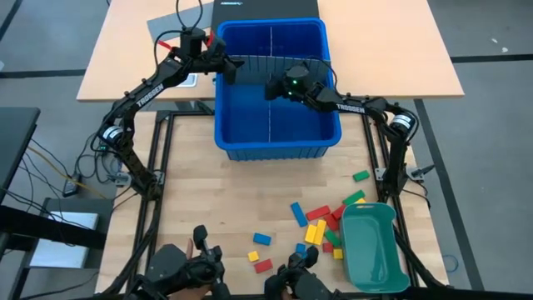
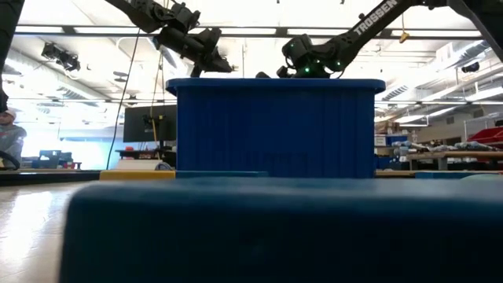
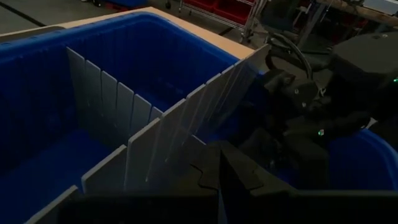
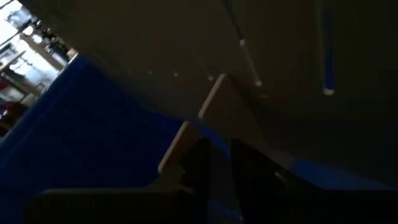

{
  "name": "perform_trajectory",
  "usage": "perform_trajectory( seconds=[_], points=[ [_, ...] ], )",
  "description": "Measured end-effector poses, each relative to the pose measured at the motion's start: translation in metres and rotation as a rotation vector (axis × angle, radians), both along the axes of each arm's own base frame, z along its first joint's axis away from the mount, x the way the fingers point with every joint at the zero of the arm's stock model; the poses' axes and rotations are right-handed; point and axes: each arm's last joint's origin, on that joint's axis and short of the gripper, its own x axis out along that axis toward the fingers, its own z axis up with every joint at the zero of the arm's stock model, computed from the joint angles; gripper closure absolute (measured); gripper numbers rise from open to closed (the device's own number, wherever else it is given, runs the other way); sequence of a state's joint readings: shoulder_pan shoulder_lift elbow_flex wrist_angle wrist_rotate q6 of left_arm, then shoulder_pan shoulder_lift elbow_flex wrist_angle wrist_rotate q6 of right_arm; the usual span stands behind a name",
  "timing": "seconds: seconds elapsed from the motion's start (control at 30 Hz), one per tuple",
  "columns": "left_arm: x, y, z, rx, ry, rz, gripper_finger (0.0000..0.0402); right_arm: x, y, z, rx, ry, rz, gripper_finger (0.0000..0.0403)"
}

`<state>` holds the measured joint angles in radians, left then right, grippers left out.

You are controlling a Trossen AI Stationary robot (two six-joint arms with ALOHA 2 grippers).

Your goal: Sort Items/Unsort Items

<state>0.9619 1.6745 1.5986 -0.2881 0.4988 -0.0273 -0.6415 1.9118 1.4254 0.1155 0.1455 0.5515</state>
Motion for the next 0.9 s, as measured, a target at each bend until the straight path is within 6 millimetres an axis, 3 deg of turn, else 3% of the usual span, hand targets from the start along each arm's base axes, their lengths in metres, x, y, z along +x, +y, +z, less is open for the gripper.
perform_trajectory(
  seconds=[0.33,0.57,0.9],
  points=[
    [0.0,0.0,0.0,0.017,0.009,-0.007,0.0394,0.006,0.001,0.014,-0.126,-0.083,0.119,0.0397],
    [0.0,0.0,0.0,0.017,0.013,-0.007,0.0394,0.001,-0.006,0.019,-0.13,-0.096,0.125,0.0391],
    [-0.001,0.0,-0.003,0.041,0.061,0.014,0.0394,-0.013,0.002,0.101,-0.433,-0.135,0.097,0.0386]
  ],
)
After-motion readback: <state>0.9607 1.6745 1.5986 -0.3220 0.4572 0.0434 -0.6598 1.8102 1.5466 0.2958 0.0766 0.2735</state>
